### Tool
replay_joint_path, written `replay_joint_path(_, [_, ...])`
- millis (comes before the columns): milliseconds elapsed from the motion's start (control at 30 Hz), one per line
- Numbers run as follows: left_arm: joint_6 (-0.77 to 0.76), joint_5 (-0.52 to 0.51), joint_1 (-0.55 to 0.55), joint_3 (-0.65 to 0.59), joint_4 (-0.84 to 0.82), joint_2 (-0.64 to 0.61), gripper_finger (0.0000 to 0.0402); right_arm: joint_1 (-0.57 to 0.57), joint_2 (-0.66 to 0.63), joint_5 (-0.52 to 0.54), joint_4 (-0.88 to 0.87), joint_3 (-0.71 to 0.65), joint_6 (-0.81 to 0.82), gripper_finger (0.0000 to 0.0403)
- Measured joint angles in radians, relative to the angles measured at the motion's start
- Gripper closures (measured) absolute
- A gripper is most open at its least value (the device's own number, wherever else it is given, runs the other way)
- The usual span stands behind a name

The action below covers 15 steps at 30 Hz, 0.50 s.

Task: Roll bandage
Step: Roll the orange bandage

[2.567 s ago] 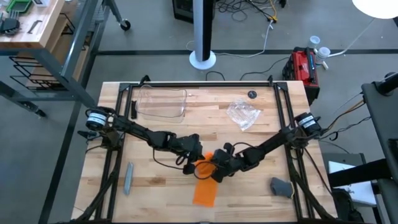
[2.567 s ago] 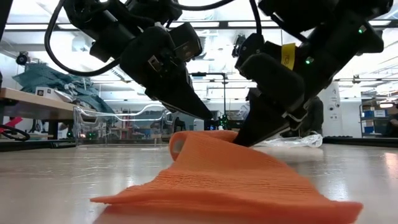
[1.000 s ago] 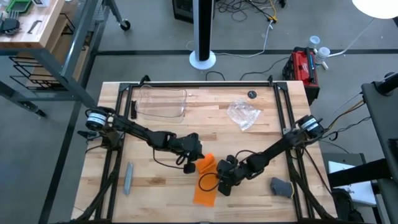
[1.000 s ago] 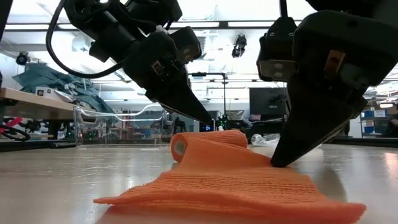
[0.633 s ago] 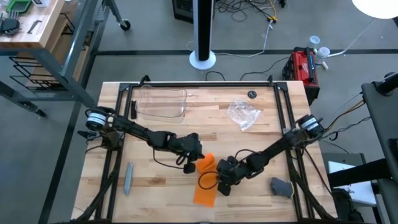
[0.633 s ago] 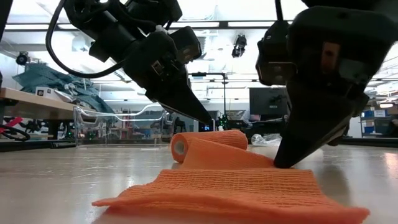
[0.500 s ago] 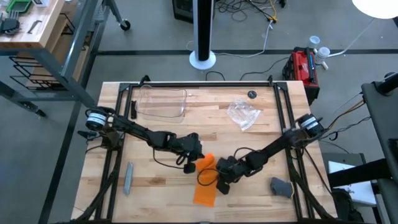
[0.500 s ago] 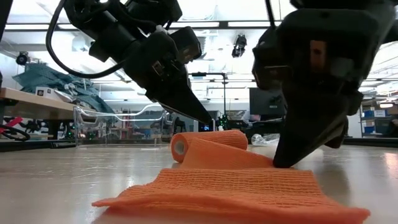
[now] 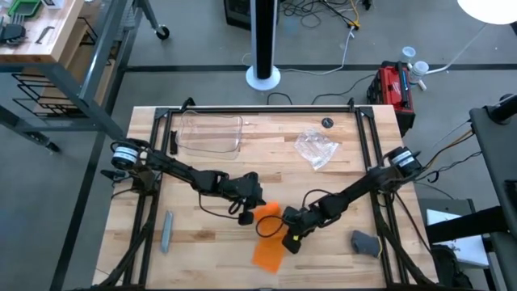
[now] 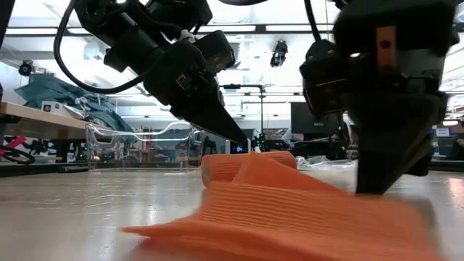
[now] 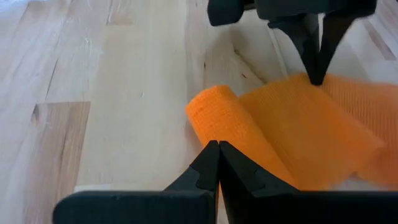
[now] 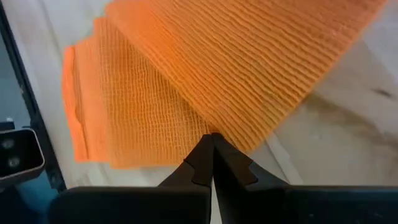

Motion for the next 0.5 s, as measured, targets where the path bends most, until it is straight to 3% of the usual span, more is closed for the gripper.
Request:
replay_joint_path(333, [0.004, 0.0, 0.0, 0.002, 0.004, 0.0, 0.0401, -0.022, -0.035, 0.02, -0.102, -0.001, -0.226, 0.0403])
replay_joint_path(500, [-0.056, -0.001, 0.0, 0.002, 0.004, 0.0, 0.0401, -0.038, -0.087, 0.115, -0.236, -0.003, -0.297, 0.0403])
